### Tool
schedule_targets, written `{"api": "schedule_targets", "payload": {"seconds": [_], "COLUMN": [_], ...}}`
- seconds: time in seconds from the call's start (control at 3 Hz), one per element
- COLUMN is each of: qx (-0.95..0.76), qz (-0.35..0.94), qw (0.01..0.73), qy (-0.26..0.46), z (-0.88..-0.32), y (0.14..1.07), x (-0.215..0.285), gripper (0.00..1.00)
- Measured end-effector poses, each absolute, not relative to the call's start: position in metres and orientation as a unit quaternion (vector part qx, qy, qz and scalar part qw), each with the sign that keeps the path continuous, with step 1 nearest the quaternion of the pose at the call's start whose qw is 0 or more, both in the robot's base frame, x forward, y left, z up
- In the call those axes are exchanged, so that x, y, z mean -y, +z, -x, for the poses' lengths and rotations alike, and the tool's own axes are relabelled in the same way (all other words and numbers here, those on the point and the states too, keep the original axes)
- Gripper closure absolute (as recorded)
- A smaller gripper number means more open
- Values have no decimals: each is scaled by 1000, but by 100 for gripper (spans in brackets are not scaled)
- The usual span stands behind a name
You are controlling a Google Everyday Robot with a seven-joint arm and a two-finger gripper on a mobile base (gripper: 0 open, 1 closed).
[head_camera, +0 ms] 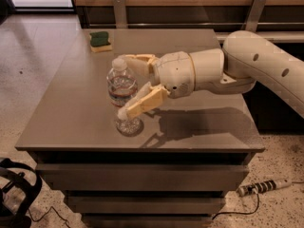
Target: Move water bottle near sponge
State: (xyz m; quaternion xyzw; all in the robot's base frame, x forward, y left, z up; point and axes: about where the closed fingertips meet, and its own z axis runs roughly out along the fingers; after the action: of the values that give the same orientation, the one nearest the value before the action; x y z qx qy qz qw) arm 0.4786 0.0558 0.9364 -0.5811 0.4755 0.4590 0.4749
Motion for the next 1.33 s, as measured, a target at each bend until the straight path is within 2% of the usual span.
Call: {"api": "schedule_targets", "payload": {"seconds": [1.0, 1.33], "qx": [-457, -456], "qz": [592, 593], "qw": [478, 478], "qy": [460, 461], "z": [-470, -469], "y": [941, 942], "x": [-68, -70], "gripper": [86, 100]}}
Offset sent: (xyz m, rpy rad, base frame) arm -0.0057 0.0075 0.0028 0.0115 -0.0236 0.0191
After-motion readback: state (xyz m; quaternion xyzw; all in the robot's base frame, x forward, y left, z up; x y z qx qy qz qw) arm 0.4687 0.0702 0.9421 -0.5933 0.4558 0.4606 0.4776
